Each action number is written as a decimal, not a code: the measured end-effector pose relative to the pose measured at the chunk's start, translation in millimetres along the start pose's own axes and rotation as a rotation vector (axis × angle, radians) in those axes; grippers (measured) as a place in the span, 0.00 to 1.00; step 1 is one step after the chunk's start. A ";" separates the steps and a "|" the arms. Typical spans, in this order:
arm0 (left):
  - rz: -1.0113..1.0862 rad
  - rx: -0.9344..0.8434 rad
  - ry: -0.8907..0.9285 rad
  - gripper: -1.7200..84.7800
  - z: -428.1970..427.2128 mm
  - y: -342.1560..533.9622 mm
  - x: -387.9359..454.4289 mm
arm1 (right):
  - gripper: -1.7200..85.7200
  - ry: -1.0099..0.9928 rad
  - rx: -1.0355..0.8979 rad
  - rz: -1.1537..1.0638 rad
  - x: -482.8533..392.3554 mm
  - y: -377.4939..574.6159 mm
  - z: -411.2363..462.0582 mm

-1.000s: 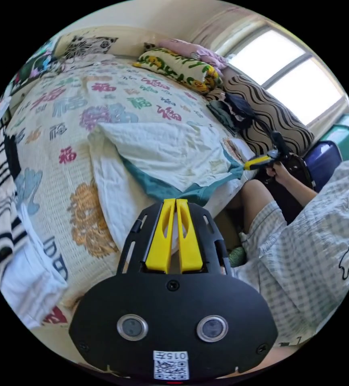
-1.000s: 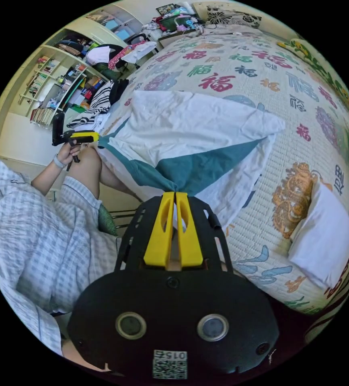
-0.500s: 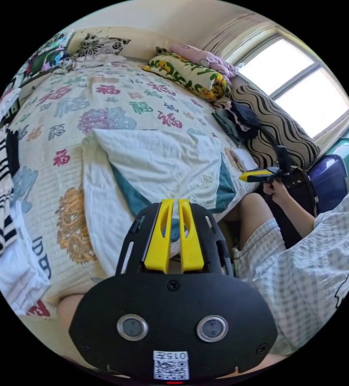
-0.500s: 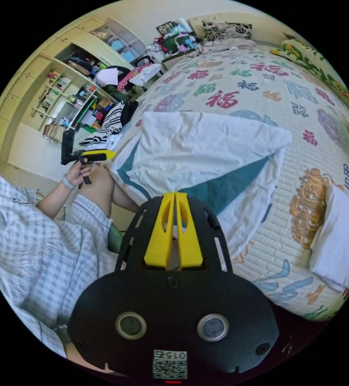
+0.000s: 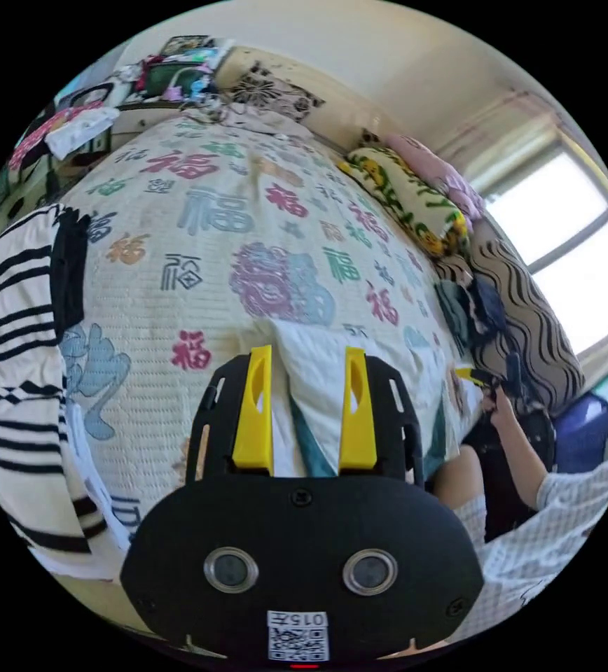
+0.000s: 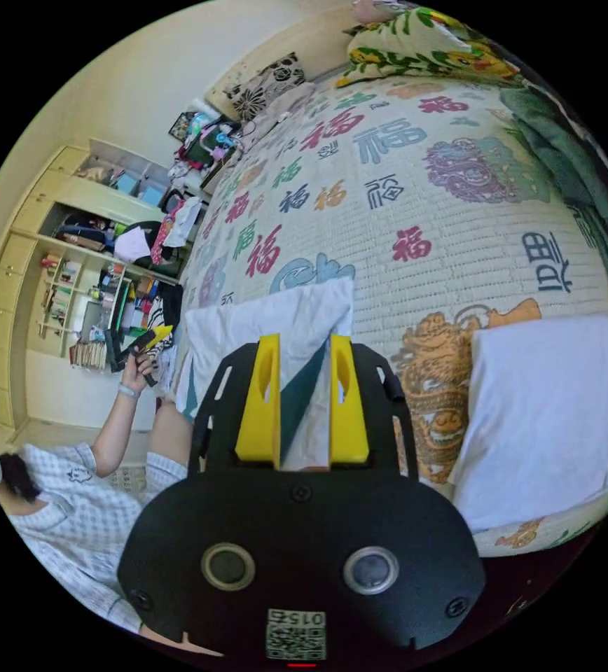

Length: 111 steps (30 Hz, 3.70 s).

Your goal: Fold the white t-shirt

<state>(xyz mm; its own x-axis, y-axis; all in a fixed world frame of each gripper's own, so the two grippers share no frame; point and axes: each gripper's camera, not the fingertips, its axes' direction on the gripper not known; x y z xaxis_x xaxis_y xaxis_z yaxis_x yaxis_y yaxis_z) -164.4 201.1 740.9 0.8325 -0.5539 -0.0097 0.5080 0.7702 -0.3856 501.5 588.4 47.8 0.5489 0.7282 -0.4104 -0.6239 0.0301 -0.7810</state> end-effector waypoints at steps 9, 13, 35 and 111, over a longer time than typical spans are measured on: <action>-0.104 -0.082 0.127 0.04 24.1 -18.2 -51.7 | 0.04 -0.164 -0.072 0.179 26.8 -55.8 50.5; -0.145 -0.007 0.116 0.03 7.3 -9.9 -71.7 | 0.03 -0.124 0.038 0.271 32.8 -55.3 40.8; -0.230 -0.314 -0.061 0.14 -88.2 203.4 -43.3 | 0.12 0.015 -0.330 -0.499 -311.6 -146.6 163.6; 0.316 -0.167 0.182 0.16 290.0 11.4 425.9 | 0.15 -0.020 -0.073 -0.257 82.8 -91.6 24.6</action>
<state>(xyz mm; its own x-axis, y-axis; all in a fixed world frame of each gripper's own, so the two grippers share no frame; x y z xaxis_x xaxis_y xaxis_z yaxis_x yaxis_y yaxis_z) 260.0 65.6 999.9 0.8817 -0.3561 -0.3096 0.1772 0.8579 -0.4823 590.4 662.8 97.0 0.6724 0.7166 -0.1855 -0.4233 0.1667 -0.8905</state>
